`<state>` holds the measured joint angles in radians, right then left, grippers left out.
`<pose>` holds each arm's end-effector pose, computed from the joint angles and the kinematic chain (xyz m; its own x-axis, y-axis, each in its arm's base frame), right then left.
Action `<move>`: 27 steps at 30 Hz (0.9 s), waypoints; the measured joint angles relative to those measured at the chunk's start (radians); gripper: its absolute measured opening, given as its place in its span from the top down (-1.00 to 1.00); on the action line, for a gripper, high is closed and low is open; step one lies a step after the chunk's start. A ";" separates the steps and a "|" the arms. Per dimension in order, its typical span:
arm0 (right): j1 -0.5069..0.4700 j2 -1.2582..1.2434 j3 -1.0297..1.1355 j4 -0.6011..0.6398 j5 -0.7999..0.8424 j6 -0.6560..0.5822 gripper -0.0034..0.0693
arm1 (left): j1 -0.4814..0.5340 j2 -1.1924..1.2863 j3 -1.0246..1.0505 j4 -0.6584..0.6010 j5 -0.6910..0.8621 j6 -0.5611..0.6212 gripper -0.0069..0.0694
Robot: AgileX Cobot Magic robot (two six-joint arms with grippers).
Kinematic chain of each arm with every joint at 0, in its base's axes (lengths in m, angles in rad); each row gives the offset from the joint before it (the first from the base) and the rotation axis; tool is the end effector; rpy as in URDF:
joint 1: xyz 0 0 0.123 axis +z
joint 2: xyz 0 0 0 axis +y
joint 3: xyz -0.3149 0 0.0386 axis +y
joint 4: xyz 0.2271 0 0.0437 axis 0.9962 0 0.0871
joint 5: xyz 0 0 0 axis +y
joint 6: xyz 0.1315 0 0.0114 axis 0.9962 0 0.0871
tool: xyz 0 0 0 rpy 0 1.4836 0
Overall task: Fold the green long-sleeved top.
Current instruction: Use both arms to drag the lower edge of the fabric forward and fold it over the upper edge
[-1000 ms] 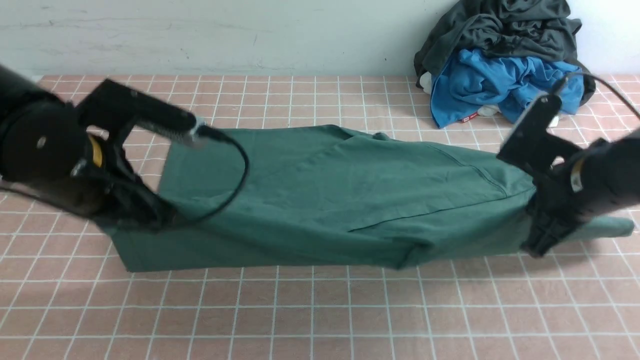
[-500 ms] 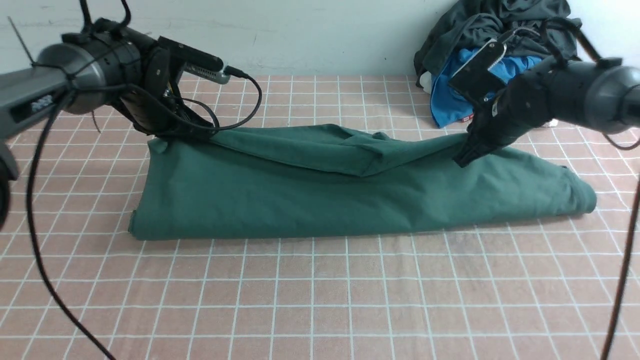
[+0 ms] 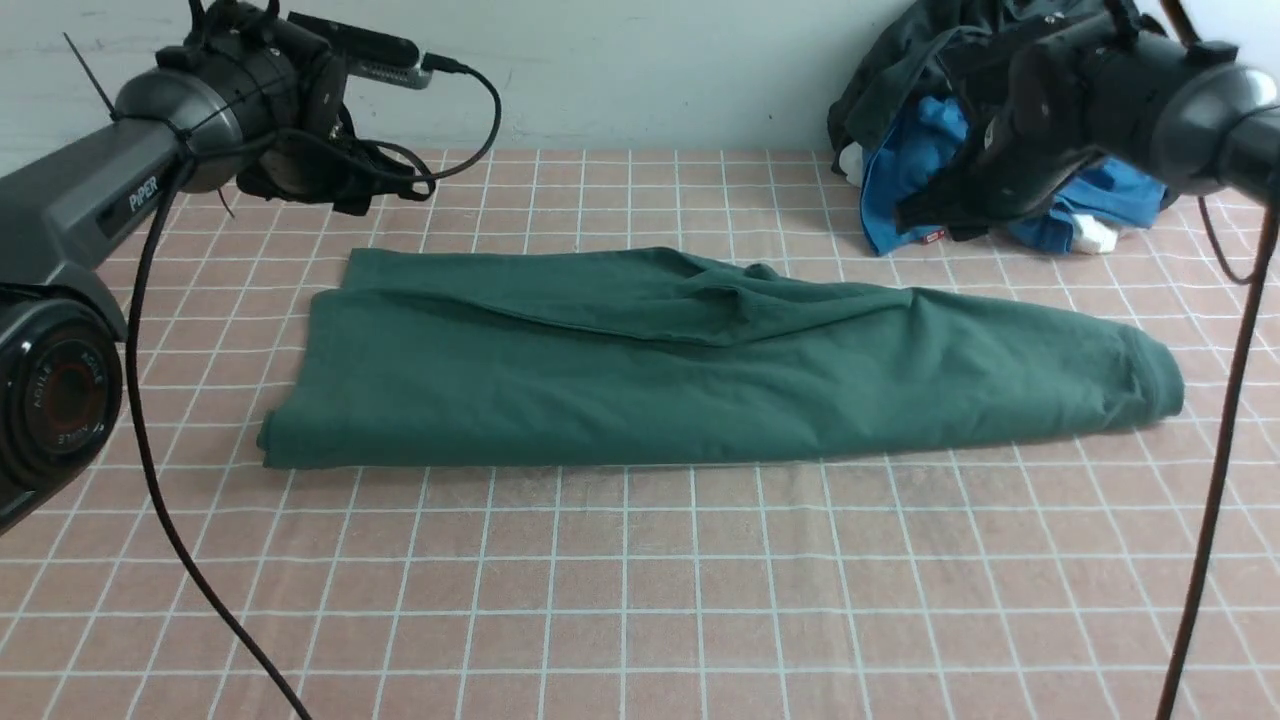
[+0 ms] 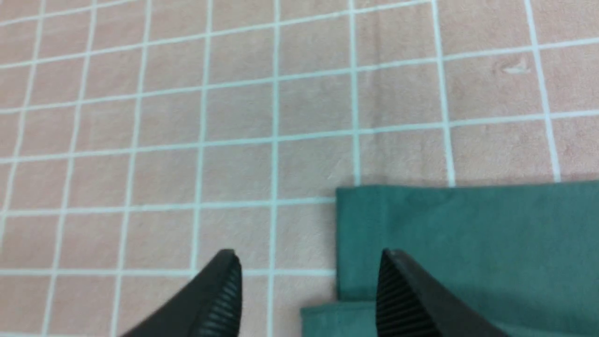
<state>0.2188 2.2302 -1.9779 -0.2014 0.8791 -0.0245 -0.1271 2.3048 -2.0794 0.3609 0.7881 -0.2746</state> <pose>0.5128 0.0932 0.2217 -0.8079 -0.3349 -0.4849 -0.2646 0.9414 -0.2093 0.5505 -0.0370 0.2232 -0.7721 0.0845 -0.6298 -0.0442 0.9816 0.1859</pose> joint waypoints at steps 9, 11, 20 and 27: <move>0.101 0.131 0.026 0.604 0.015 -0.830 0.94 | -0.087 0.032 -0.004 -0.315 0.192 0.353 0.45; 0.096 0.181 0.022 0.667 -0.089 -1.006 0.94 | -0.104 0.035 -0.004 -0.361 0.208 0.408 0.63; -0.021 0.206 0.015 0.925 -0.615 -0.834 0.85 | -0.115 -0.047 -0.004 -0.314 0.381 0.449 0.84; -0.135 -0.031 0.009 0.785 -0.156 -0.686 0.51 | -0.113 -0.268 -0.003 -0.222 0.445 0.442 0.84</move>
<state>0.0838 2.1989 -1.9694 0.5840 0.7234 -0.7103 -0.2401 2.0366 -2.0820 0.1386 1.2329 0.1670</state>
